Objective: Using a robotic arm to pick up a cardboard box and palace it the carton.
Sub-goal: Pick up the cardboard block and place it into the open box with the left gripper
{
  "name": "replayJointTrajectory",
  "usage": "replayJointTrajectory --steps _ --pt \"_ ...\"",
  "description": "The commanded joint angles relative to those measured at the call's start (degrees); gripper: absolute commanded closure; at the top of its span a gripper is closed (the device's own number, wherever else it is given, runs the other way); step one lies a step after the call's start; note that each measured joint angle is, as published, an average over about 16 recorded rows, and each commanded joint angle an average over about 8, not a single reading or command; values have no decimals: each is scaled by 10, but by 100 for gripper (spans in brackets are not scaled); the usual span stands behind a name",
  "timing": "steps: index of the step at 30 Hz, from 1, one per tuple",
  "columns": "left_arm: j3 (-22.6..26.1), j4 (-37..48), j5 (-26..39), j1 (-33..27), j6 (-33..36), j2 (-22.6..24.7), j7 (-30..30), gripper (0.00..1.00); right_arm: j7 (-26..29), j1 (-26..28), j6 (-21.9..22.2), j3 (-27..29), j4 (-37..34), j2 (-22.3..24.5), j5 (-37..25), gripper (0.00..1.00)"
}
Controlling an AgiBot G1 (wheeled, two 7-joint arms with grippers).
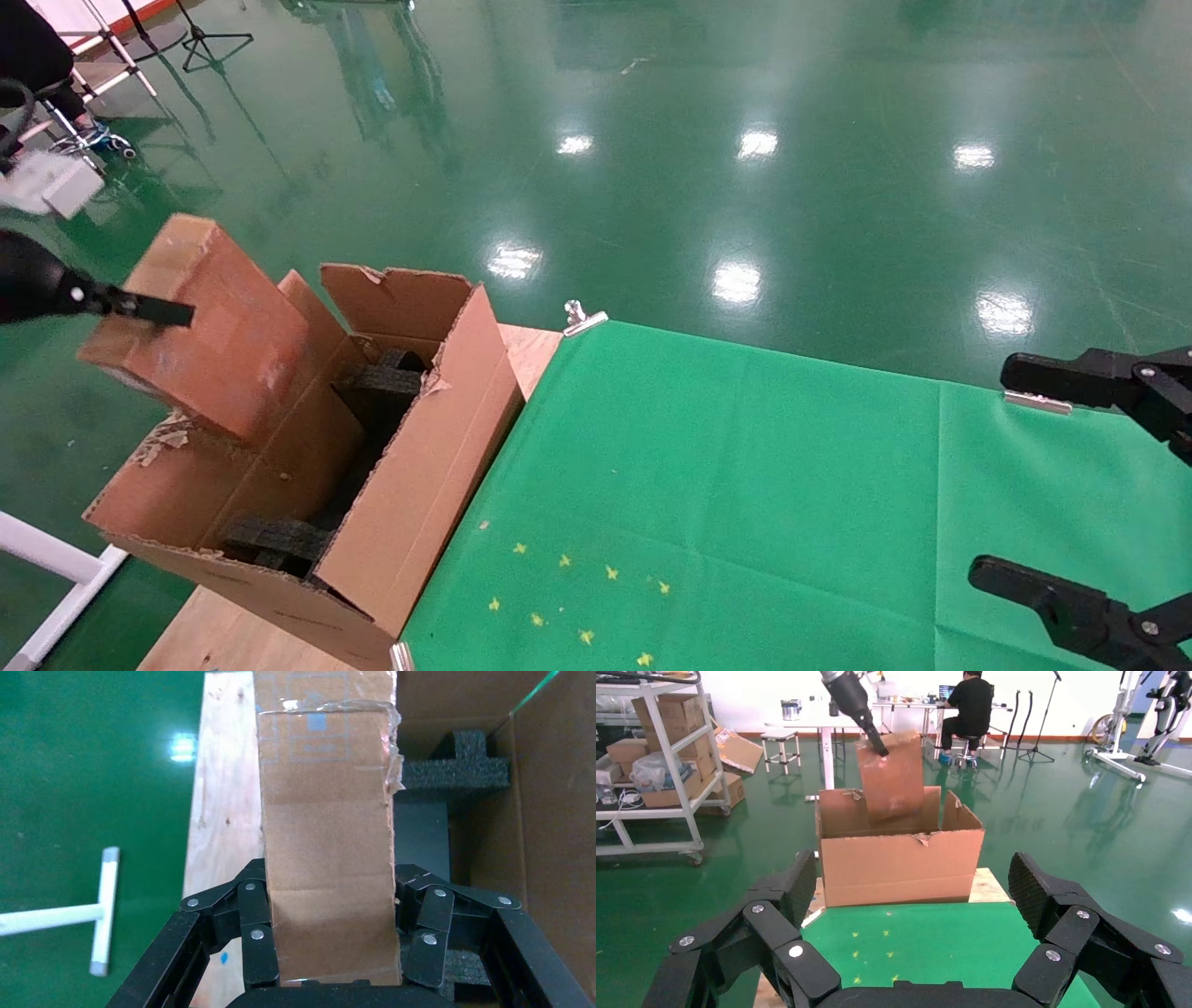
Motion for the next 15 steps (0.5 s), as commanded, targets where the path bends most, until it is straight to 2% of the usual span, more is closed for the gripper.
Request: replayJointTrajectory --steps 1,15 --pt "0 27 -6 11 -12 3 16 100 0 0 0 0 0 0 0 0" --pt "3 200 -22 63 -86 62 120 100 0 0 0 0 0 0 0 0"
